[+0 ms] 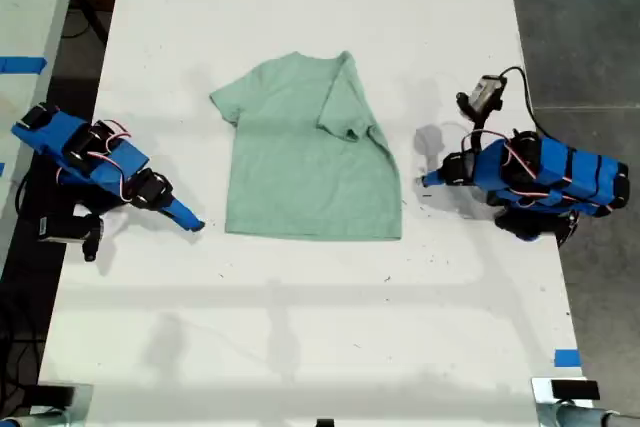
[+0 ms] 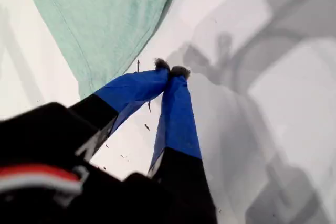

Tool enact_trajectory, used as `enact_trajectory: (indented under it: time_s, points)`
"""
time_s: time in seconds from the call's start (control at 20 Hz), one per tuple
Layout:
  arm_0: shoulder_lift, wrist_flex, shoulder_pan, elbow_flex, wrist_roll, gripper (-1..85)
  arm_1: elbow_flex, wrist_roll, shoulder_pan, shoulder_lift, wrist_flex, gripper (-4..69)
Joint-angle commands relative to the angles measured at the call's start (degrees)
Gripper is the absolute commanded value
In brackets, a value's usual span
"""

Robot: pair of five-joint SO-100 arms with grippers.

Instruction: Fold t shirt

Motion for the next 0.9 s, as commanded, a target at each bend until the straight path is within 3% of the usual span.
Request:
enact_trajectory:
  time_s: [0.0, 0.85]
  points:
    - [0.35, -0.62, 0.26, 0.62, -0.88, 11.2, 2.9, 0.35, -0.44, 0.97, -0.26, 0.9]
    - [0.35, -0.62, 0.26, 0.62, -0.88, 11.2, 2.9, 1.49, -0.53, 0.97, -0.09, 0.9]
